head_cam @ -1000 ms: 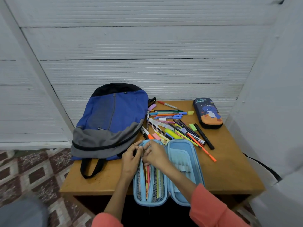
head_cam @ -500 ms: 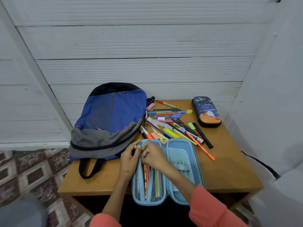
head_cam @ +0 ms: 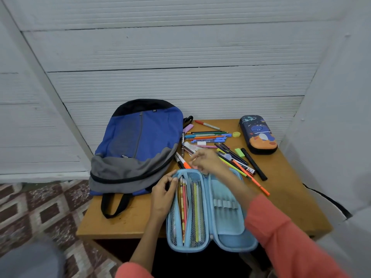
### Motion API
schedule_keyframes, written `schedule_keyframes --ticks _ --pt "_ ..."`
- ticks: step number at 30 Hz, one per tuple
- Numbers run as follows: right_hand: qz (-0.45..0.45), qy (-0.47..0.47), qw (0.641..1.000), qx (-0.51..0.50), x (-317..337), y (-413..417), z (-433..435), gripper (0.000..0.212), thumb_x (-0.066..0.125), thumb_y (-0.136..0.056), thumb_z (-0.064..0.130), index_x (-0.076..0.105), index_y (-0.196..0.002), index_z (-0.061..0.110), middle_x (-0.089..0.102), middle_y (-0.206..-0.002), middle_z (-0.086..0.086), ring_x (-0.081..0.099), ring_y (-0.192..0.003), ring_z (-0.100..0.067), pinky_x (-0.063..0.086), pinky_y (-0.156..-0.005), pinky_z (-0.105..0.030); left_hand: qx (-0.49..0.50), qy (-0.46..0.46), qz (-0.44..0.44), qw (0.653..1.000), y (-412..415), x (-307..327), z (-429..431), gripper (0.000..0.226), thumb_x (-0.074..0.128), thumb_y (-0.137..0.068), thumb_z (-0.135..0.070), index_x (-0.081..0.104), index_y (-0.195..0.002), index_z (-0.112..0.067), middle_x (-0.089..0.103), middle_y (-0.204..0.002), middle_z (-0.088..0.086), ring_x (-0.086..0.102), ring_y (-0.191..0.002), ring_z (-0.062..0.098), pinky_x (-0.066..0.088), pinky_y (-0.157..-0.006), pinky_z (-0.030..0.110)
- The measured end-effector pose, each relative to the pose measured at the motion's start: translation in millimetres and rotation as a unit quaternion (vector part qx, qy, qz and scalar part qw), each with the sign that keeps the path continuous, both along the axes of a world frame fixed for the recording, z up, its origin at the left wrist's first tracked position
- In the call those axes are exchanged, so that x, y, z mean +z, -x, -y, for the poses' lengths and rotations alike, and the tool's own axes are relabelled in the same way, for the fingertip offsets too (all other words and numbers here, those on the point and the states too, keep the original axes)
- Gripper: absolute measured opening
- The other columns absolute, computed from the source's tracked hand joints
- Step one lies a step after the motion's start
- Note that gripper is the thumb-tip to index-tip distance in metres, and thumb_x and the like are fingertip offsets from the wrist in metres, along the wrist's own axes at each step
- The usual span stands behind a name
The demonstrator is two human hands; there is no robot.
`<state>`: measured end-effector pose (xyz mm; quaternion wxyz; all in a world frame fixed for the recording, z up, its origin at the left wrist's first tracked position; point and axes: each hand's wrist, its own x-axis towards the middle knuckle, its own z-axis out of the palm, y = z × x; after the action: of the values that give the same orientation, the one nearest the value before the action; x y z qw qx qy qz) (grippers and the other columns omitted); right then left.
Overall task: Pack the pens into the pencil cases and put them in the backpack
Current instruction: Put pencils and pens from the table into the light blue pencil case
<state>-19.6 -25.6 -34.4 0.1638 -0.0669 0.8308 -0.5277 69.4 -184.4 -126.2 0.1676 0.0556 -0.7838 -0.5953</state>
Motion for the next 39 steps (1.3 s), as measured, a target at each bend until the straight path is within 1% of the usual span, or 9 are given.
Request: schedule_keyframes --ticks 4,10,18,26,29,31,34,37,39 --pt "-0.108 -0.056 0.982 -0.142 4.8 58.9 -35.2 0.010 0.065 -0.083 0.003 0.070 -0.089 0.008 0.061 -0.073 -0.002 0.051 -0.060 -0.011 0.038 -0.050 -0.020 0.009 0.002 -0.002 1.000 -1.3 0.7 -0.1 0.023 0.058 -0.096 -0.016 0.060 -0.075 -0.009 0.065 -0.123 -0.013 0.057 -0.115 -0.004 0.047 -0.099 0.031" --pt "-0.150 -0.292 0.930 -0.167 -11.2 121.2 -85.1 0.025 0.057 -0.089 0.006 0.069 -0.109 0.000 0.066 -0.113 -0.024 0.060 -0.107 -0.039 0.050 -0.090 -0.043 0.013 0.017 -0.004 1.000 -1.6 4.5 -1.6 0.020 0.057 -0.097 -0.014 0.060 -0.078 -0.007 0.065 -0.122 -0.012 0.057 -0.114 -0.005 0.046 -0.098 0.025" --pt "-0.202 -0.405 0.892 0.020 -29.4 150.2 -71.9 0.042 0.047 -0.092 0.002 0.058 -0.131 0.011 0.059 -0.128 -0.021 0.057 -0.112 -0.039 0.048 -0.090 -0.041 0.020 0.013 -0.002 1.000 1.2 1.6 -1.1 0.020 0.057 -0.097 -0.015 0.064 -0.086 0.000 0.065 -0.123 -0.014 0.060 -0.110 -0.001 0.051 -0.094 0.031" --pt "-0.203 -0.363 0.908 -0.051 -44.0 156.3 -75.2 0.026 0.048 -0.095 0.007 0.067 -0.113 0.006 0.063 -0.118 -0.022 0.059 -0.105 -0.038 0.048 -0.087 -0.039 0.022 0.030 -0.009 0.999 0.4 1.2 -1.0 0.028 0.057 -0.096 -0.022 0.058 -0.080 0.001 0.065 -0.123 -0.016 0.055 -0.079 0.004 0.050 -0.074 0.018" --pt "-0.181 -0.370 0.910 -0.053 -41.2 155.3 -76.4 0.022 0.052 -0.095 0.011 0.066 -0.109 0.003 0.064 -0.113 -0.024 0.059 -0.102 -0.039 0.048 -0.085 -0.040 0.018 0.024 -0.005 1.000 -0.4 2.8 -1.8 0.022 0.057 -0.097 -0.012 0.058 -0.078 -0.001 0.065 -0.123 -0.014 0.060 -0.092 -0.006 0.048 -0.081 0.012" --pt "-0.171 -0.376 0.909 -0.054 -38.7 152.5 -77.3 0.020 0.055 -0.094 0.011 0.066 -0.108 0.004 0.064 -0.113 -0.022 0.059 -0.103 -0.038 0.049 -0.087 -0.040 0.015 0.024 -0.010 1.000 -0.3 2.1 -1.3 0.021 0.057 -0.097 -0.011 0.059 -0.077 -0.004 0.065 -0.123 -0.011 0.059 -0.110 -0.005 0.048 -0.092 0.020" --pt "-0.186 -0.311 0.927 -0.098 -38.4 150.3 -76.4 0.014 0.059 -0.091 0.010 0.068 -0.101 0.008 0.067 -0.108 -0.016 0.061 -0.103 -0.035 0.049 -0.085 -0.036 0.021 0.026 -0.011 0.999 0.8 -0.7 0.5 0.018 0.057 -0.097 -0.014 0.064 -0.084 -0.003 0.065 -0.123 -0.013 0.060 -0.114 0.002 0.049 -0.097 0.033" --pt "-0.188 -0.053 0.964 -0.180 -24.9 144.3 -66.2 0.010 0.066 -0.084 0.001 0.069 -0.092 0.007 0.067 -0.089 -0.009 0.065 -0.090 -0.025 0.053 -0.076 -0.028 0.025 0.017 -0.005 1.000 0.5 0.3 -0.7 0.018 0.057 -0.097 -0.013 0.065 -0.089 0.001 0.065 -0.121 -0.017 0.060 -0.111 0.000 0.052 -0.095 0.034" --pt "-0.183 0.125 0.954 -0.202 -4.5 133.5 -58.7 0.011 0.068 -0.084 0.000 0.065 -0.090 0.009 0.065 -0.082 -0.003 0.063 -0.078 -0.015 0.054 -0.071 -0.029 0.022 0.018 -0.007 1.000 0.7 0.1 -0.4 0.019 0.057 -0.097 -0.013 0.064 -0.086 0.001 0.065 -0.122 -0.016 0.060 -0.111 -0.001 0.051 -0.096 0.035"
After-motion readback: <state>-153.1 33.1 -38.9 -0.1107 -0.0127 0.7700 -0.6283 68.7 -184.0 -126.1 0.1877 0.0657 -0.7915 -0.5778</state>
